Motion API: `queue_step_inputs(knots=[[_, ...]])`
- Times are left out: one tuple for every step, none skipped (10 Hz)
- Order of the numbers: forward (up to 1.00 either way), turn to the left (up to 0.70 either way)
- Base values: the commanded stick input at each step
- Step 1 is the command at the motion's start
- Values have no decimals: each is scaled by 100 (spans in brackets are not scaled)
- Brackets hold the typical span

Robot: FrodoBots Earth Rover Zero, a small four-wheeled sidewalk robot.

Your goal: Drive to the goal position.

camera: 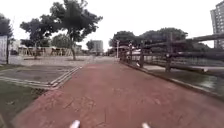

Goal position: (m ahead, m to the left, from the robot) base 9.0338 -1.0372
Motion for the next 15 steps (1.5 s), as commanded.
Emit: queue_step_inputs(knots=[[30, 5], [30, 5], [30, 6], [34, 6], [50, 6], [50, 7], [57, 7], [63, 7], [70, 7], [70, 7], [70, 7], [70, 8], [70, 20], [70, 32], [70, 42]])
